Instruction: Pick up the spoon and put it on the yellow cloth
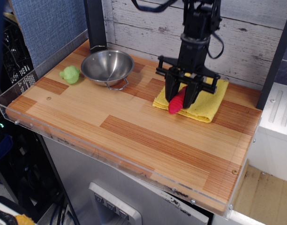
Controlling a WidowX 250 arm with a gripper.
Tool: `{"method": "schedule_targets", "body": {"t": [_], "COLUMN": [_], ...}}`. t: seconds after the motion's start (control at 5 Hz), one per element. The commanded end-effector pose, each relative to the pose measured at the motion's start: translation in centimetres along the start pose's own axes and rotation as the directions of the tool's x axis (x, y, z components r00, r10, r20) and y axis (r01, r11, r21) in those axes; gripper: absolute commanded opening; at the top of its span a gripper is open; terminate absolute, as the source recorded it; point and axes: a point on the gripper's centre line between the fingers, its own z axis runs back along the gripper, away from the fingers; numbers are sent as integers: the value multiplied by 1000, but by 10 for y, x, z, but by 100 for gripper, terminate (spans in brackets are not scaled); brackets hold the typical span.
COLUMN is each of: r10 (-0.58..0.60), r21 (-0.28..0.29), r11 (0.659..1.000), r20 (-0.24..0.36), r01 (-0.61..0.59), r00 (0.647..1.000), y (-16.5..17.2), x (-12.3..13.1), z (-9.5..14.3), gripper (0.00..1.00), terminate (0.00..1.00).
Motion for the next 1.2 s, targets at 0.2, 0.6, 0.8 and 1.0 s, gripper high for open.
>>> {"method": "schedule_targets", "body": {"t": [0.2, 0.6, 0.8, 1.0], "r10": [-39, -71, -53, -25], "r21": [33, 123, 83, 16], "r11": [999, 992, 996, 1000], "r20": [291, 536, 470, 387], "r01": [30, 5, 16, 20], "r00": [956, 841, 881, 922], "y": [6, 46, 56, 58], "x": [-8, -50, -48, -47], "z": [69, 147, 139, 129], "gripper": [100, 100, 100, 100], "terminate": [0, 0, 0, 0]}}
